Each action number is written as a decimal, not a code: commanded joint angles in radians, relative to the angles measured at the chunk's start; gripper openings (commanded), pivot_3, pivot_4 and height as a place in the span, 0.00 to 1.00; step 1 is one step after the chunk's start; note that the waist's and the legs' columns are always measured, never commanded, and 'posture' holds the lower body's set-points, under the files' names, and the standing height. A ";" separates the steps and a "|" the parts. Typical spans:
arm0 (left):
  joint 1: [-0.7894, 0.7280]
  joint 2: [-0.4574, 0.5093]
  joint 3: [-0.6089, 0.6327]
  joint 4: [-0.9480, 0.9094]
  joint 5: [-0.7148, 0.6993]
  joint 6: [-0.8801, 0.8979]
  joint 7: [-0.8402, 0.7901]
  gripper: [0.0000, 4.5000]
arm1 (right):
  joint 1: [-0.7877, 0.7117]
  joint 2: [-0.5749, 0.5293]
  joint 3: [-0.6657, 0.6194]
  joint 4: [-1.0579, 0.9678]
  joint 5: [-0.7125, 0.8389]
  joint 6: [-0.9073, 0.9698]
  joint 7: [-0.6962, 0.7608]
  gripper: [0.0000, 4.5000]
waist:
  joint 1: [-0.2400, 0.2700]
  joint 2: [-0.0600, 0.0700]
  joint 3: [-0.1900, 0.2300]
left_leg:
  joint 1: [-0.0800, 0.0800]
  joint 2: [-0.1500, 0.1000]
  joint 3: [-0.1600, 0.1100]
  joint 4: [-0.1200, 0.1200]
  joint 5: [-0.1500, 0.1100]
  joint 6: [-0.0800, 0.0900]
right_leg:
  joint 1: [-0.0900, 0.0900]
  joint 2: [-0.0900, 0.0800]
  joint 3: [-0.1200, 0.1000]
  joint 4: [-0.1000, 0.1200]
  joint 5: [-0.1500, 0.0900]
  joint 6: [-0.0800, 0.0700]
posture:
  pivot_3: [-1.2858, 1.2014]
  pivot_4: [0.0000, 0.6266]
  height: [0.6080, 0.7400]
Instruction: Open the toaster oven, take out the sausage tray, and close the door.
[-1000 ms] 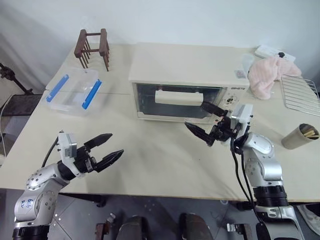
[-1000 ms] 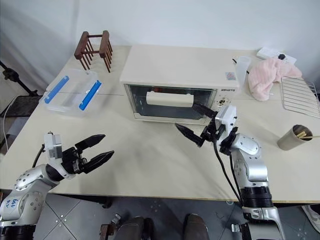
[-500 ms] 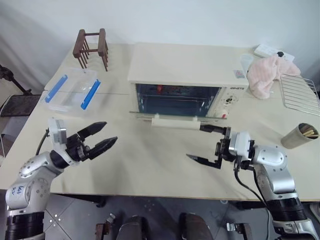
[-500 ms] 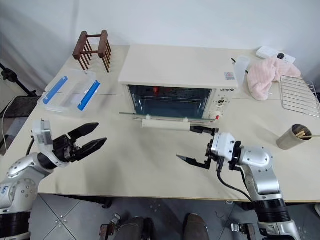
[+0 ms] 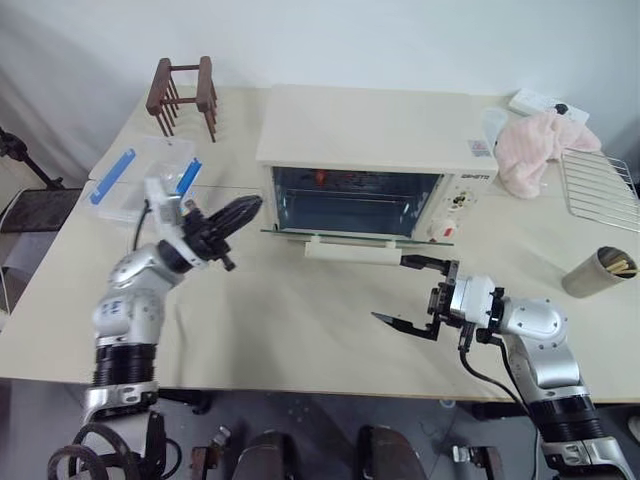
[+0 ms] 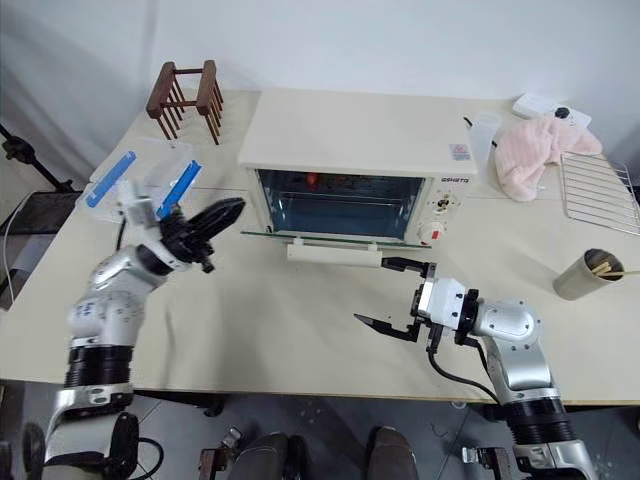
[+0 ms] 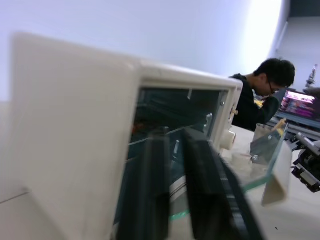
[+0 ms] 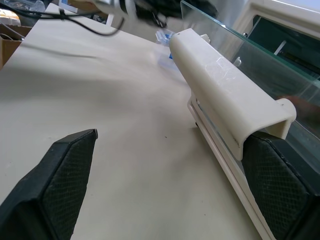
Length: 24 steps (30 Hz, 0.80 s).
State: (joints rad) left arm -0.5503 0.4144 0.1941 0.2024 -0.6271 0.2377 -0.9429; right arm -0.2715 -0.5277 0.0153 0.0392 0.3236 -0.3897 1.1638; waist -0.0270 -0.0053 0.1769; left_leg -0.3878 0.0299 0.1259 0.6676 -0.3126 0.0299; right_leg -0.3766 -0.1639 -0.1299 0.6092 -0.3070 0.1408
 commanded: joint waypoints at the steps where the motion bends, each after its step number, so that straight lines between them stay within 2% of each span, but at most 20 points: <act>1: -0.031 -0.011 -0.030 0.019 0.036 -0.037 -0.031 0.01 | -0.001 -0.013 -0.004 -0.013 0.002 -0.019 -0.007 1.00 | -0.001 -0.001 0.000 | 0.000 0.000 0.000 0.000 0.000 0.000 | 0.000 0.000 0.000 0.000 0.000 0.000 | 0.52 0.24 1.00; 6: -0.019 -0.004 -0.077 0.032 0.050 -0.020 -0.114 0.01 | 0.072 -0.038 -0.038 -0.055 0.000 -0.006 -0.051 1.00 | 0.005 -0.001 0.000 | 0.000 0.000 0.000 0.000 0.000 0.000 | 0.000 0.001 0.000 0.000 0.000 0.000 | 0.52 0.24 1.00; 10: -0.010 0.006 -0.113 0.029 0.060 -0.003 -0.172 0.01 | 0.264 -0.083 -0.135 -0.148 0.005 0.037 -0.137 1.00 | 0.030 -0.001 0.001 | -0.001 0.000 -0.001 0.000 0.000 0.000 | 0.000 0.000 0.000 -0.001 0.000 0.000 | 0.52 0.24 1.00; 17: 0.019 0.017 -0.175 0.083 0.162 -0.081 -0.218 0.01 | 0.512 -0.139 -0.345 -0.277 0.036 0.124 -0.239 1.00 | 0.034 -0.001 0.001 | -0.001 0.000 0.000 0.001 0.000 0.000 | 0.001 0.001 0.000 -0.003 0.000 0.000 | 0.52 0.24 1.00; 20: 0.027 0.012 -0.191 0.122 0.206 -0.127 -0.216 0.01 | 0.559 -0.179 -0.428 -0.309 0.048 0.169 -0.256 1.00 | 0.028 -0.001 0.001 | -0.001 0.001 0.002 0.002 0.000 0.000 | 0.001 0.001 0.001 -0.004 0.000 0.000 | 0.52 0.24 1.00; 24: 0.039 0.016 -0.203 0.147 0.235 -0.163 -0.228 0.01 | 0.531 -0.202 -0.464 -0.349 0.055 0.231 -0.298 1.00 | 0.025 -0.001 0.001 | 0.000 0.002 0.002 0.001 0.000 0.000 | 0.001 0.001 0.001 -0.004 0.000 0.000 | 0.52 0.24 1.00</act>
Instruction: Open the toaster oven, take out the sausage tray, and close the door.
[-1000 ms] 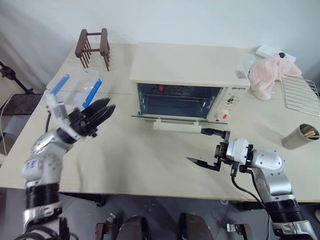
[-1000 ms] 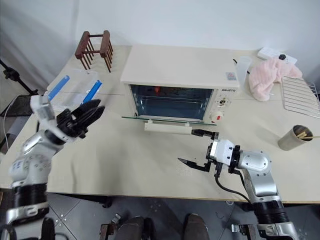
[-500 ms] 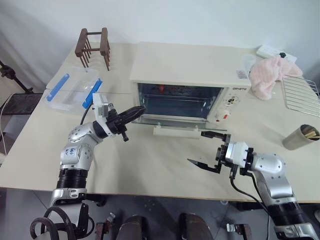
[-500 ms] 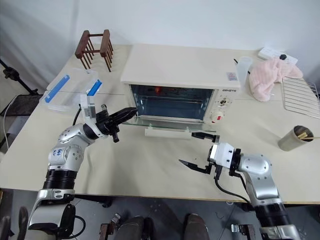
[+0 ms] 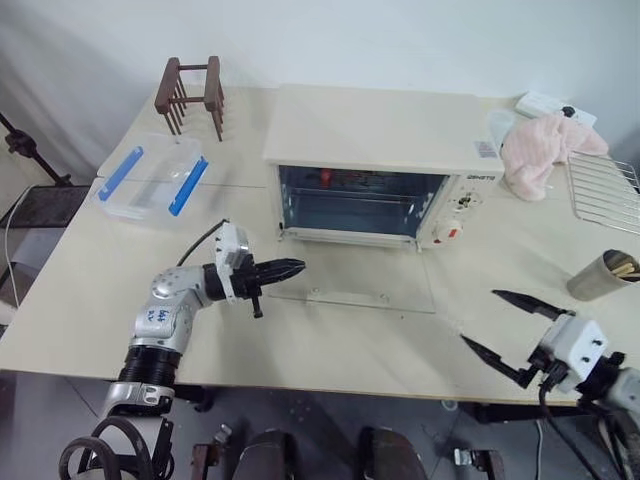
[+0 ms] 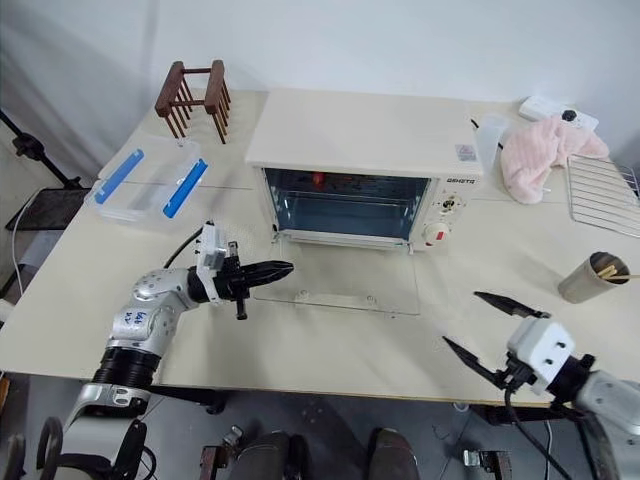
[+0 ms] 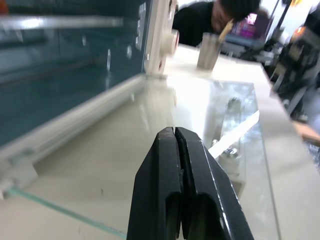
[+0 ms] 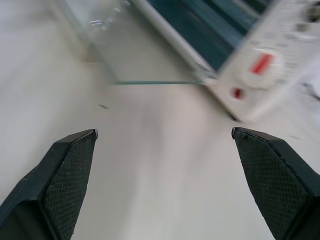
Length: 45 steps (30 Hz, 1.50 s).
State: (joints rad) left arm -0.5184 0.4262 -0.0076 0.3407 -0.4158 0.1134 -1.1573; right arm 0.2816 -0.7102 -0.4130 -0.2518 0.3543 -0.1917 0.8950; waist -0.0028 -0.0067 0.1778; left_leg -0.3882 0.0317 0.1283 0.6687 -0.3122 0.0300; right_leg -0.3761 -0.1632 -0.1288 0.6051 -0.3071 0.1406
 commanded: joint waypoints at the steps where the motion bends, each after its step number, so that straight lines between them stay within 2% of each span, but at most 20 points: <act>1: 0.013 0.005 -0.005 0.015 0.030 -0.050 -0.018 0.01 | -0.046 -0.029 -0.031 -0.071 0.014 0.055 -0.046 1.00 | 0.001 0.000 0.000 | 0.000 0.000 0.000 0.000 0.000 0.000 | 0.000 0.000 0.000 0.000 0.000 0.000 | 0.52 0.24 1.00; 5: 0.033 0.007 -0.007 0.019 0.049 -0.070 -0.012 0.01 | -0.163 -0.054 0.023 -0.095 -0.056 0.097 -0.098 1.00 | 0.002 0.000 0.000 | 0.000 0.001 0.000 0.000 0.000 0.000 | -0.001 -0.001 0.001 0.001 0.000 0.000 | 0.52 0.24 1.00; 6: 0.049 0.007 0.004 0.002 0.034 -0.062 -0.009 0.01 | -0.226 -0.052 0.068 -0.094 -0.101 0.096 -0.121 1.00 | 0.002 0.000 0.000 | 0.000 0.001 0.000 0.000 0.000 0.000 | -0.001 -0.001 0.000 0.002 0.000 0.000 | 0.52 0.24 1.00; 9: 0.122 -0.006 0.089 -0.076 -0.024 -0.103 0.038 0.13 | -0.470 0.011 0.279 -0.094 -0.306 0.191 -0.243 1.00 | -0.022 0.000 0.000 | 0.001 0.002 0.003 0.001 0.000 0.000 | -0.001 -0.002 0.001 0.002 0.000 0.000 | 0.52 0.24 1.00; 14: 0.221 -0.008 0.206 -0.194 -0.081 -0.106 0.144 0.47 | -0.682 0.106 0.513 -0.001 -0.497 0.120 -0.275 1.00 | -0.025 0.000 0.000 | 0.000 0.004 0.000 0.000 0.001 -0.001 | -0.004 -0.002 -0.001 0.008 -0.001 -0.001 | 0.52 0.24 1.00; 18: 0.296 -0.013 0.273 -0.284 -0.097 -0.098 0.234 0.74 | -0.803 0.168 0.614 0.133 -0.649 0.062 -0.364 1.00 | -0.024 0.000 0.000 | -0.001 0.002 -0.001 0.001 0.001 0.000 | -0.004 -0.004 -0.002 0.007 0.000 -0.001 | 0.52 0.24 1.00; 22: 0.383 -0.026 0.327 -0.386 -0.137 -0.062 0.317 1.00 | -0.939 0.252 0.688 0.299 -0.835 0.104 -0.521 1.00 | -0.028 0.000 0.000 | -0.002 0.002 -0.002 0.001 0.001 0.000 | -0.003 -0.005 -0.002 0.008 0.000 0.000 | 0.52 0.24 1.00; 29: 0.449 -0.041 0.304 -0.478 -0.157 -0.028 0.359 1.00 | -1.104 0.310 0.753 0.573 -0.971 0.076 -0.677 1.00 | -0.031 0.000 0.000 | -0.002 0.001 -0.003 0.000 0.002 0.000 | -0.003 -0.004 -0.003 0.008 0.000 0.000 | 0.52 0.24 1.00; 32: 0.459 -0.043 0.294 -0.494 -0.161 -0.021 0.362 1.00 | -1.156 0.326 0.774 0.665 -0.988 0.063 -0.696 1.00 | -0.037 0.000 0.000 | -0.002 0.002 -0.003 0.000 0.002 -0.001 | -0.003 -0.004 -0.003 0.008 0.000 0.000 | 0.52 0.24 1.00; 35: 0.459 -0.040 0.281 -0.500 -0.162 -0.014 0.354 1.00 | -1.167 0.329 0.775 0.684 -0.988 0.057 -0.703 0.87 | -0.038 0.000 0.000 | -0.002 0.003 -0.003 -0.001 0.002 -0.001 | -0.004 -0.003 -0.004 0.008 0.000 -0.001 | 0.52 0.24 1.00; 45: 0.413 -0.047 0.256 -0.472 -0.154 -0.023 0.350 1.00 | -1.163 0.311 0.771 0.633 -0.993 0.052 -0.694 0.13 | -0.039 0.000 0.000 | -0.002 0.003 -0.003 -0.002 0.002 -0.001 | -0.005 -0.003 -0.003 0.008 0.000 -0.001 | 0.52 0.24 1.00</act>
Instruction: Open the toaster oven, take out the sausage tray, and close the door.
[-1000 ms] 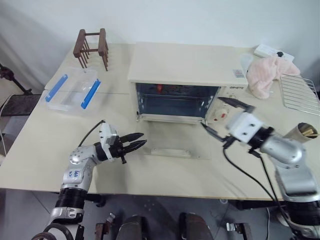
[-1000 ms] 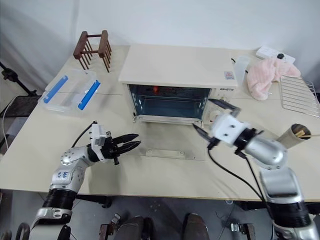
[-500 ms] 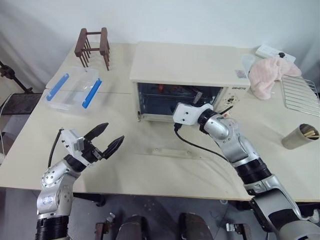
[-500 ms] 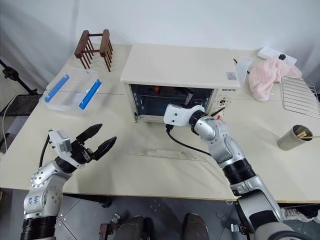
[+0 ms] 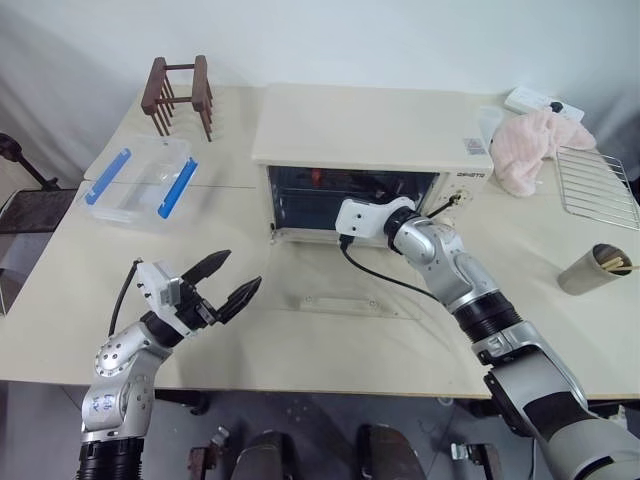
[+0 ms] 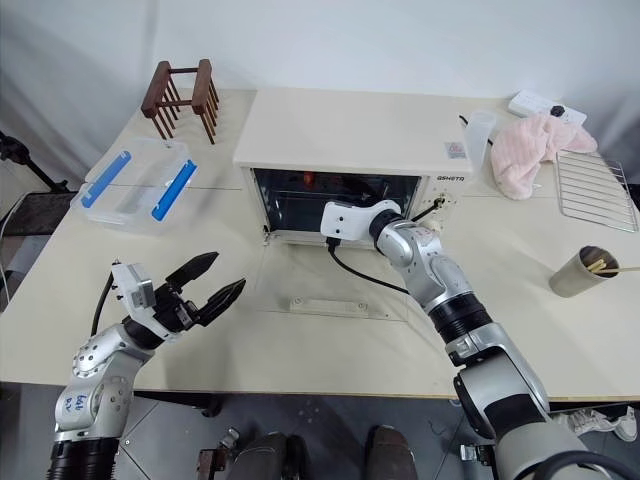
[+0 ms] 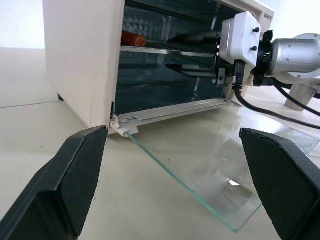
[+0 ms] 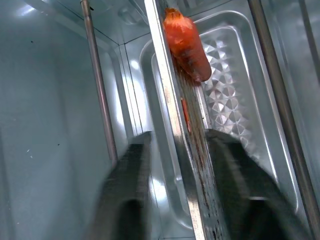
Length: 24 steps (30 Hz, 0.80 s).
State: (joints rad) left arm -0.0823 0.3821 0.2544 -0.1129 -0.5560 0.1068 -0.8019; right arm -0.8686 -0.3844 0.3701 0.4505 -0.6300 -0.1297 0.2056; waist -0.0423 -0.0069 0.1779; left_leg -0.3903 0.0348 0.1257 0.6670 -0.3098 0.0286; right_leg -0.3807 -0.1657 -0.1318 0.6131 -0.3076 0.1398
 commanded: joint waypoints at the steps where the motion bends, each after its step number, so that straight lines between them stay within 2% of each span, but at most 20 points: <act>1: -0.027 -0.005 -0.008 -0.016 -0.014 -0.017 -0.006 1.00 | -0.011 -0.016 -0.012 -0.078 -0.010 -0.009 -0.003 0.05 | 0.002 0.000 0.000 | 0.000 0.000 0.000 0.000 0.000 0.000 | 0.000 0.000 0.000 0.000 0.000 0.000 | 0.52 0.24 1.00; 2: -0.035 -0.008 -0.012 -0.013 -0.013 -0.017 -0.007 1.00 | -0.009 -0.019 -0.013 -0.095 -0.011 -0.010 0.002 0.00 | 0.002 -0.001 -0.001 | 0.000 0.000 0.000 0.000 0.000 0.000 | 0.000 0.000 0.000 0.000 0.000 0.000 | 0.52 0.24 1.00; 14: -0.105 -0.027 -0.037 0.018 -0.014 -0.014 -0.005 1.00 | 0.003 -0.045 -0.022 -0.239 0.008 -0.042 0.101 0.00 | -0.010 -0.001 0.000 | -0.003 0.000 0.000 -0.002 0.000 0.000 | -0.004 0.000 0.000 0.000 0.000 0.000 | 0.52 0.24 1.00; 18: -0.150 -0.034 -0.051 0.043 -0.006 -0.021 -0.014 1.00 | 0.005 -0.053 -0.025 -0.267 0.014 -0.048 0.124 0.00 | -0.014 -0.001 0.000 | -0.013 -0.003 0.001 0.000 0.001 0.000 | -0.014 0.000 0.000 0.003 0.000 0.000 | 0.52 0.24 1.00; 24: -0.188 -0.032 -0.048 0.067 -0.017 -0.014 -0.017 1.00 | 0.113 -0.108 -0.038 -0.424 0.054 -0.046 0.219 0.00 | -0.011 -0.001 0.000 | -0.013 -0.004 -0.002 -0.001 0.001 0.000 | -0.014 0.001 -0.003 0.004 0.000 0.000 | 0.52 0.24 1.00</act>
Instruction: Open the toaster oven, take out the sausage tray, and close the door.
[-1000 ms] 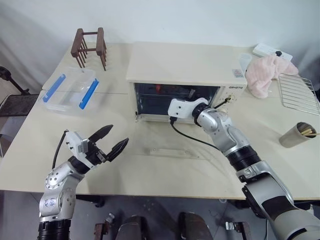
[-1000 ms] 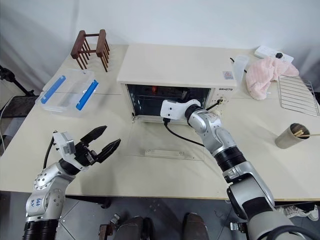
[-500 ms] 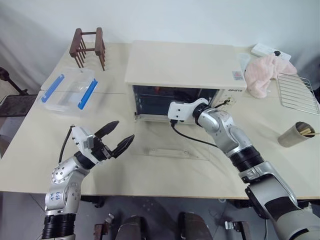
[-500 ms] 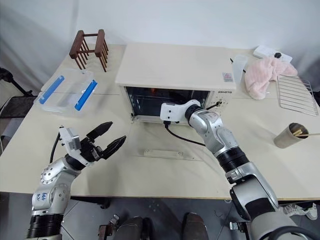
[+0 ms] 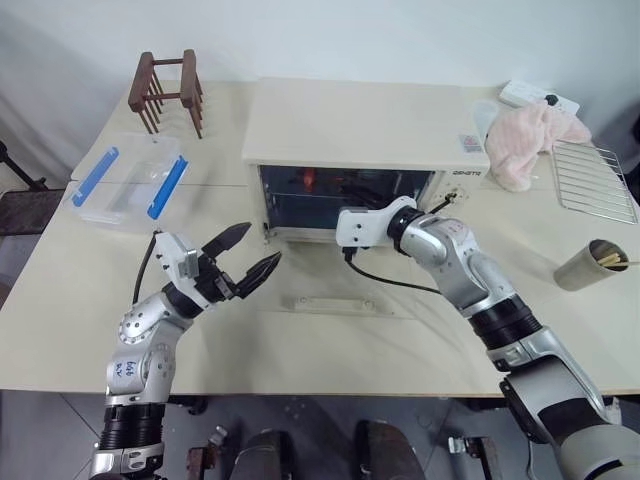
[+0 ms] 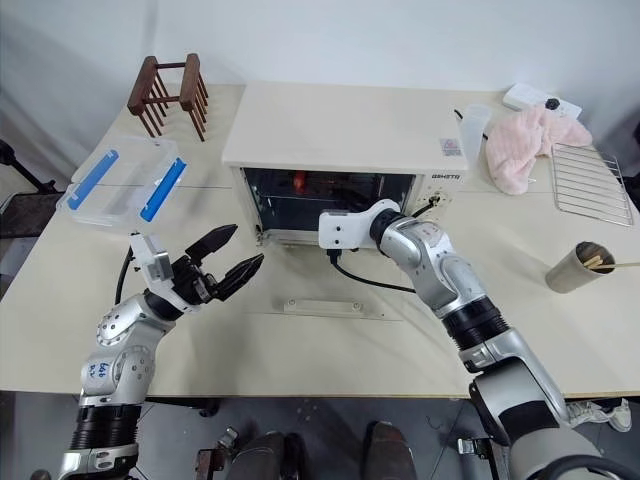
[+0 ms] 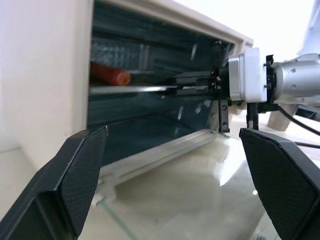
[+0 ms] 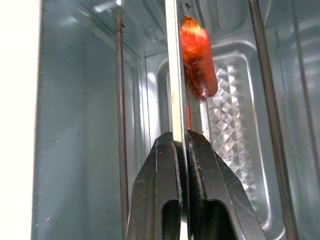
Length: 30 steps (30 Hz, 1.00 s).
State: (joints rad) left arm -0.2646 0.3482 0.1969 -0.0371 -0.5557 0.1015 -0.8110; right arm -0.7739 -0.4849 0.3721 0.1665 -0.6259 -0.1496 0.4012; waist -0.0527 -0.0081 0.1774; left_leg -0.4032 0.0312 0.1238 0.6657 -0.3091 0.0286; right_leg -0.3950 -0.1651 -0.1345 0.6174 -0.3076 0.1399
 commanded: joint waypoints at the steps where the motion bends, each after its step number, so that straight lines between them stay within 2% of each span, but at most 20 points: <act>1: -0.005 0.003 0.012 -0.009 -0.019 -0.007 -0.007 1.00 | 0.037 -0.010 -0.044 -0.167 0.053 -0.018 0.032 0.00 | -0.001 0.000 0.000 | 0.000 0.000 0.000 0.000 0.000 0.000 | 0.000 0.000 0.000 0.000 0.000 0.000 | 0.52 0.24 1.00; 16: 0.057 0.076 0.041 -0.051 -0.086 0.114 -0.039 1.00 | 0.445 -0.072 -0.148 -0.634 0.104 0.078 0.174 0.00 | 0.028 0.000 0.000 | 0.000 0.000 0.000 0.004 0.000 0.000 | 0.001 0.000 0.001 0.000 0.000 0.000 | 0.52 0.24 1.00; 28: 0.020 0.112 0.048 -0.093 -0.253 0.375 -0.040 1.00 | 0.581 -0.163 -0.224 -0.731 0.126 0.009 0.194 0.00 | 0.028 -0.001 0.000 | 0.000 0.000 0.000 0.012 0.000 0.000 | 0.003 0.000 0.002 0.003 0.000 0.000 | 0.52 0.24 1.00; 30: 0.001 0.125 0.053 -0.095 -0.325 0.482 -0.023 1.00 | 0.596 -0.179 -0.239 -0.728 0.125 -0.010 0.191 0.00 | 0.029 -0.001 0.000 | 0.000 0.000 0.000 0.013 0.000 0.000 | 0.004 0.000 0.002 0.003 0.000 0.000 | 0.52 0.24 1.00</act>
State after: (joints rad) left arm -0.2411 0.4546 0.2303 -0.0891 -0.8093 0.5116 -0.8409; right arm -0.1826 -0.6477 0.1830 -0.5133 -0.5160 -0.1366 0.6016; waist -0.0237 -0.0089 0.1773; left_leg -0.4030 0.0316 0.1234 0.6789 -0.3091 0.0287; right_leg -0.3913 -0.1651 -0.1323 0.6209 -0.3076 0.1397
